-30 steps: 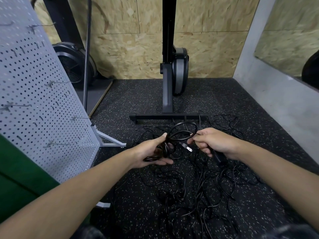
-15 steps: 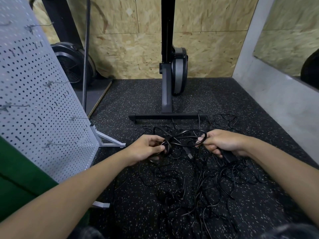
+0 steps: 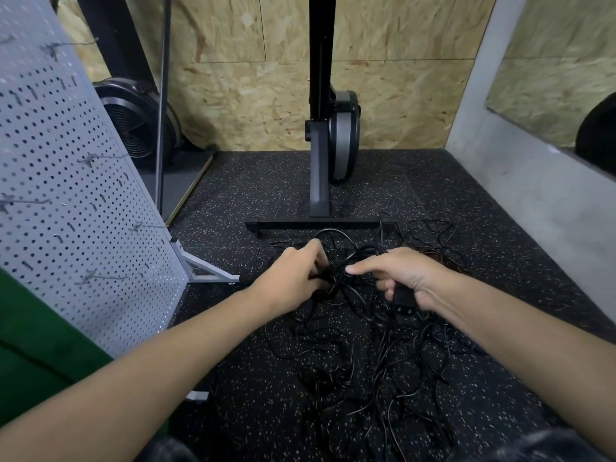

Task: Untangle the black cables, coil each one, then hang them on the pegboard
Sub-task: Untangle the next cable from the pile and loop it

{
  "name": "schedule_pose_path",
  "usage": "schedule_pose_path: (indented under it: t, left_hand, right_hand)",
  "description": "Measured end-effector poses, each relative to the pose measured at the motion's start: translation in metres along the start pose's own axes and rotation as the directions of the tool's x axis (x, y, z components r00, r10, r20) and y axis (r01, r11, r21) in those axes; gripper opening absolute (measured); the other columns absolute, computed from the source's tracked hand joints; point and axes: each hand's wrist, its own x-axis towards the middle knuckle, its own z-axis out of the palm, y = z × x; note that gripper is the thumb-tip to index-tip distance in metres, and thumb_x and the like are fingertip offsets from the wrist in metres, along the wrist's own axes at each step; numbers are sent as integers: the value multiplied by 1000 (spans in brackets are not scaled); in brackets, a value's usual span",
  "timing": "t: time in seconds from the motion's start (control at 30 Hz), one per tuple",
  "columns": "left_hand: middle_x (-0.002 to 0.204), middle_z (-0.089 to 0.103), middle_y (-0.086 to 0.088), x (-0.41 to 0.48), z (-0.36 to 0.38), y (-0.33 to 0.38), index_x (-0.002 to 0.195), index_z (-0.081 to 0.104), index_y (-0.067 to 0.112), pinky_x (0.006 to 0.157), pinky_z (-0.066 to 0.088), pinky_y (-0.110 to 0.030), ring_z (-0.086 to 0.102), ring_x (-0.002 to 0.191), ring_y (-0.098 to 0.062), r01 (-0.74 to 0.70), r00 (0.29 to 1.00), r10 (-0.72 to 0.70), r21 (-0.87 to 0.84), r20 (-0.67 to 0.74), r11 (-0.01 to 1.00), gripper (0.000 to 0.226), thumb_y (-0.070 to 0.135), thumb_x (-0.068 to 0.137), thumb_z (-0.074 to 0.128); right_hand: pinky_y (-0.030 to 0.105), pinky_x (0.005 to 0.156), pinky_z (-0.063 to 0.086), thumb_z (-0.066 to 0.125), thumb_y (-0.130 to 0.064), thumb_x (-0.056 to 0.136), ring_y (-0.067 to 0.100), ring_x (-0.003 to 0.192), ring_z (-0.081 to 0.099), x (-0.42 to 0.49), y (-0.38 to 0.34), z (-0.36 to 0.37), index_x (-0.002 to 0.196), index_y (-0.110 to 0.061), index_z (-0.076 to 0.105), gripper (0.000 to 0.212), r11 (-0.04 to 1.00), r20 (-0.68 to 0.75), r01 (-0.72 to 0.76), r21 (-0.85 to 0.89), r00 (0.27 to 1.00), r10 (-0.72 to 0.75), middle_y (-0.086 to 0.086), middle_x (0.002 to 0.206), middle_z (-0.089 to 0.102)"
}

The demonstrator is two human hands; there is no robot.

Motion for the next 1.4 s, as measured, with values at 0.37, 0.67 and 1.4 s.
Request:
schedule_pose_path:
  t: [0.37, 0.67, 1.4]
  left_hand:
    - [85, 77, 3, -5, 7, 19, 99, 84, 24, 76, 54, -26, 67, 81, -10, -107, 991, 107, 10, -79, 994, 14, 32, 87, 84]
    - [80, 77, 14, -7, 2, 18, 93, 84, 25, 72, 52, -13, 69, 74, 3, -25, 968, -19, -171, -252, 985, 5, 29, 89, 83]
    - [90, 77, 3, 0, 12, 23, 89, 72, 24, 85, 57, -31, 72, 87, -14, 94, 980, -155, -398, -123, 912, 12, 33, 97, 73]
  right_hand:
    - [24, 43, 33, 93, -24, 72, 10, 41, 36, 1, 10, 10, 80, -15, 60, 35, 992, -46, 22, -127, 999, -28, -3, 47, 42]
    - [22, 43, 36, 77, -21, 92, 8, 41, 36, 1, -2, 12, 65, -19, 51, 37, 993, -70, 120, -11, 990, -120, -5, 45, 40]
    - [29, 51, 39, 78, -24, 92, 13, 43, 41, 17, -4, 10, 108, 6, 72, 35, 980, -364, 169, 104, 924, -120, 0, 50, 46]
